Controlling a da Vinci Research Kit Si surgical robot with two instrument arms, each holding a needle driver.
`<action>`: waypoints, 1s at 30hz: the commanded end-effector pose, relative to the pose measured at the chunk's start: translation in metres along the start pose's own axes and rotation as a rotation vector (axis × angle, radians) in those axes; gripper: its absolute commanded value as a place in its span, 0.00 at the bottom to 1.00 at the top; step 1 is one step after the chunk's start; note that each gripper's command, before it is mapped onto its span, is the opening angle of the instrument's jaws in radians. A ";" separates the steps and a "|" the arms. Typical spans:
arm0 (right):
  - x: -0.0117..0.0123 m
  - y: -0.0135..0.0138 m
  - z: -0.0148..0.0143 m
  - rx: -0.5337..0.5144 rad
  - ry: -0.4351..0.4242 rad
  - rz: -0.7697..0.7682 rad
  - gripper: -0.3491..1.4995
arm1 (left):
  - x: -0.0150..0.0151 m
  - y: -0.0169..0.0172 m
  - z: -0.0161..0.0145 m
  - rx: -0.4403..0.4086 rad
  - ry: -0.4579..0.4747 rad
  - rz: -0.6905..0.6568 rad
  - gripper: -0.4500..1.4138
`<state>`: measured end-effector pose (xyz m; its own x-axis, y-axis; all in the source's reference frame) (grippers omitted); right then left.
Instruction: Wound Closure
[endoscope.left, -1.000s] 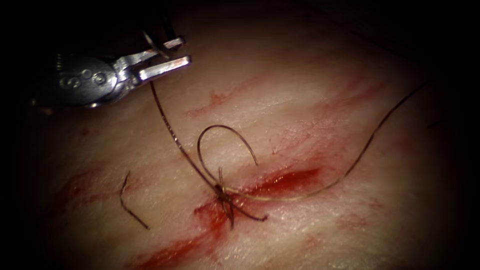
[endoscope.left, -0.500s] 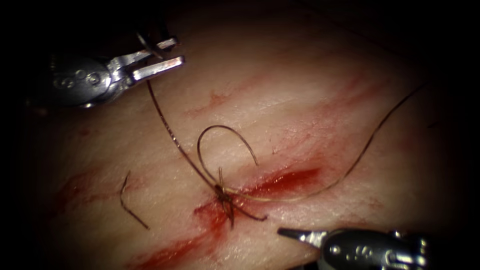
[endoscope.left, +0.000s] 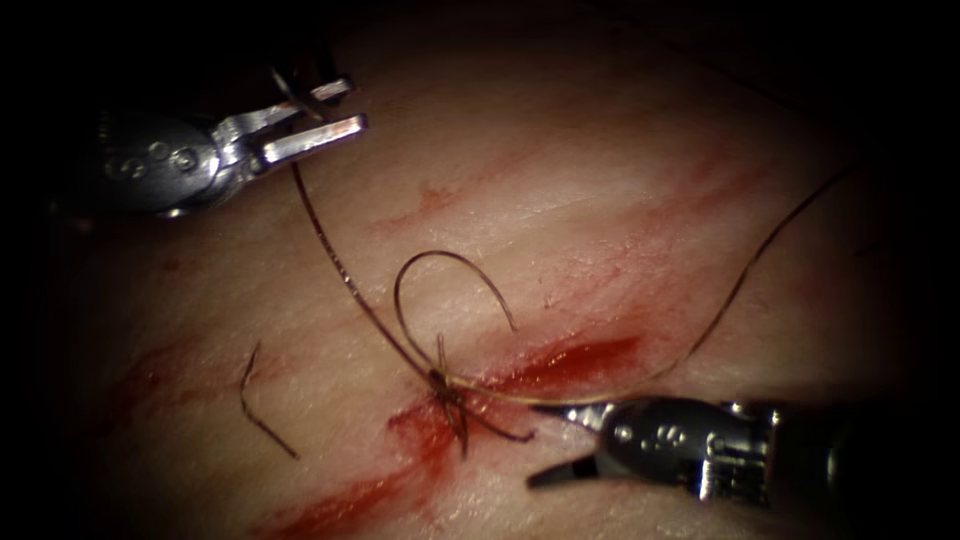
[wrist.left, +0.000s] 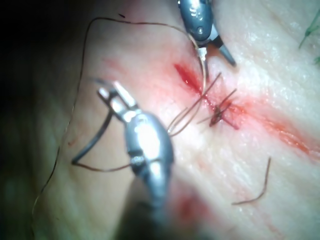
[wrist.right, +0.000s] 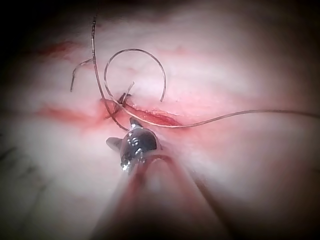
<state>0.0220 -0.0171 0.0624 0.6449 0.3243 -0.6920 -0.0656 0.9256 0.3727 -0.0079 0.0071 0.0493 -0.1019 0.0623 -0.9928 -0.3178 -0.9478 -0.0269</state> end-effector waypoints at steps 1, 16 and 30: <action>-0.0002 0.0001 0.0011 0.001 0.006 0.000 0.65 | -0.0006 0.0002 0.0004 -0.001 0.002 0.000 0.00; 0.0001 0.0000 0.0013 0.047 -0.006 -0.031 0.00 | -0.0006 0.0003 0.0001 -0.005 0.005 0.001 0.00; 0.0013 -0.0065 -0.0040 0.106 -0.072 -0.057 0.00 | -0.0007 0.0002 0.0002 -0.003 0.003 0.001 0.00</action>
<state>0.0195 -0.0209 0.0563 0.7008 0.2489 -0.6685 0.0497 0.9179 0.3938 -0.0076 0.0070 0.0494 -0.1004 0.0603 -0.9931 -0.3156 -0.9486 -0.0257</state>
